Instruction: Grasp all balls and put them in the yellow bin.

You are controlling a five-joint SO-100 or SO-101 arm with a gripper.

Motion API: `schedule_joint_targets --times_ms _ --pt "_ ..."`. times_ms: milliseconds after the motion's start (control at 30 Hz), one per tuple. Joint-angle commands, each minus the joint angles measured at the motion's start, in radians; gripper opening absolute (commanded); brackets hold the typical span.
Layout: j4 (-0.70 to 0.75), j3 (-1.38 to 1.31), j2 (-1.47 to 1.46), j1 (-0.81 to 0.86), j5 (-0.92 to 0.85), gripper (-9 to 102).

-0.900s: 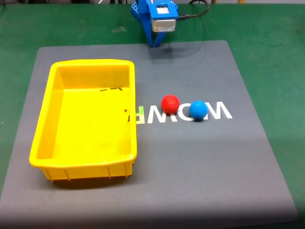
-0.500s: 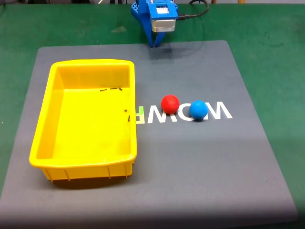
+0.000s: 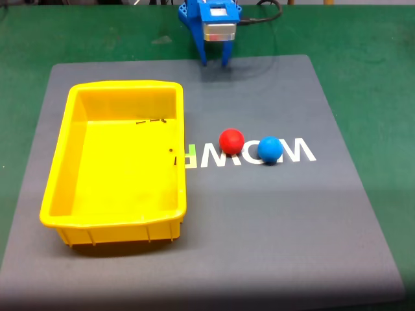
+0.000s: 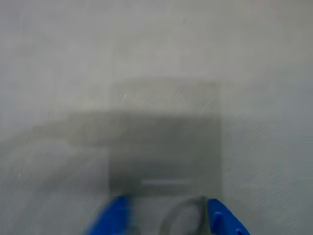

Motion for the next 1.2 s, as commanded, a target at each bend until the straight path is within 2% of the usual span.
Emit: schedule_joint_targets --times_ms 0,133,333,533,800,1167 --pt "-0.094 -0.002 0.014 0.049 -0.049 30" --pt "-0.167 -0.081 -0.092 0.04 -0.067 30" --pt "-0.393 -0.388 -0.632 0.0 0.029 29" --pt "-0.508 -0.696 -1.058 -0.005 0.067 27" --pt "-0.532 -0.977 -1.374 -0.041 0.13 27" --pt "-0.538 -1.173 -1.594 -0.043 0.138 27"
